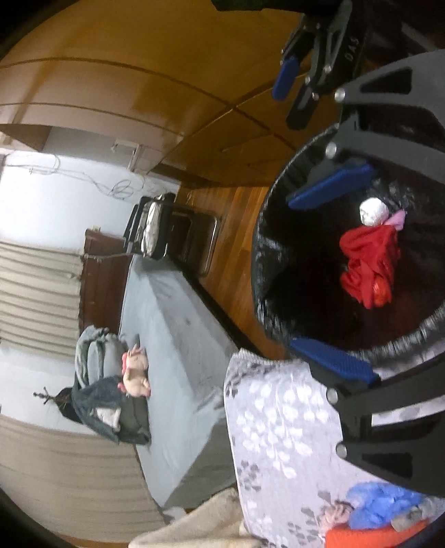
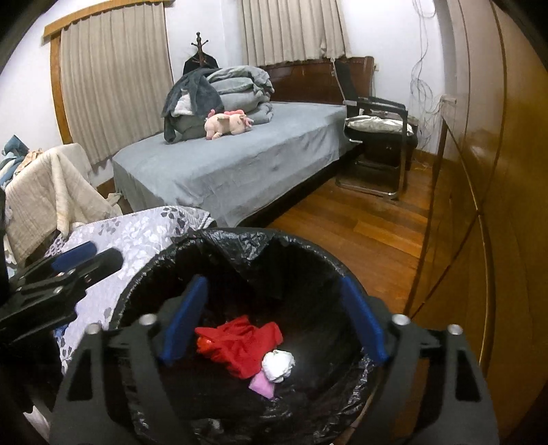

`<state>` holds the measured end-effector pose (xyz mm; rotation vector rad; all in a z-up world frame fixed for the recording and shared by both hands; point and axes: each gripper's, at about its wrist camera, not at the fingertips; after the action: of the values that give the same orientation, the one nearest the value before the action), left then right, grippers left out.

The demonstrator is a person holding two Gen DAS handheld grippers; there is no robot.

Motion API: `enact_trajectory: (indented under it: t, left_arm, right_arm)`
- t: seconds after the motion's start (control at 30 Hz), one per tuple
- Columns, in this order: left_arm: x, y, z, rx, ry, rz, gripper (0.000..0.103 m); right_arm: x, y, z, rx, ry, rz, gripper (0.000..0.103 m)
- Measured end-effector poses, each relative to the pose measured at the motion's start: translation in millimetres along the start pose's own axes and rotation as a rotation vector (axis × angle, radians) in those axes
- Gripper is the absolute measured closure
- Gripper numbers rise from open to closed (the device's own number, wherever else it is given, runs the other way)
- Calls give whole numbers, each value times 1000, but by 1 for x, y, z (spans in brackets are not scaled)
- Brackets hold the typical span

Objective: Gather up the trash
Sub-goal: 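Carry the red glove and tissue over the bin and open both tools, then move both tools back over the pile on the bed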

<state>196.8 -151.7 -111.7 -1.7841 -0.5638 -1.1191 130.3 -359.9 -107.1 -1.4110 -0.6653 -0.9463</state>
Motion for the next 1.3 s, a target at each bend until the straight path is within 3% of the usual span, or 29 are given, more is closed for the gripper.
enact_trajectory:
  t: [0.07, 0.27, 0.8, 1.3]
  left_arm:
    - [0, -9, 10, 27, -9, -4, 16]
    - [-2, -44, 46, 126, -32, -32, 11]
    - [-27, -144, 167, 446, -118, -94, 10]
    - [-66, -181, 247, 619, -191, -60, 11]
  right_arm:
    - [3, -4, 6, 5, -2, -11, 12]
    - [8, -9, 28, 48, -13, -27, 8]
    - [10, 5, 150, 250, -132, -15, 8]
    - [-10, 27, 253, 392, -188, 11, 8]
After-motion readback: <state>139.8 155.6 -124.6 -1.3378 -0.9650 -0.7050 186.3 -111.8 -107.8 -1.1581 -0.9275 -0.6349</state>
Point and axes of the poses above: each gripper's, at about its wrist camera, not at the fingertips, and y roughly the way its jaws point, z to its left, x to its top, and after that the axes turned 7 degrees about -z, right-handed
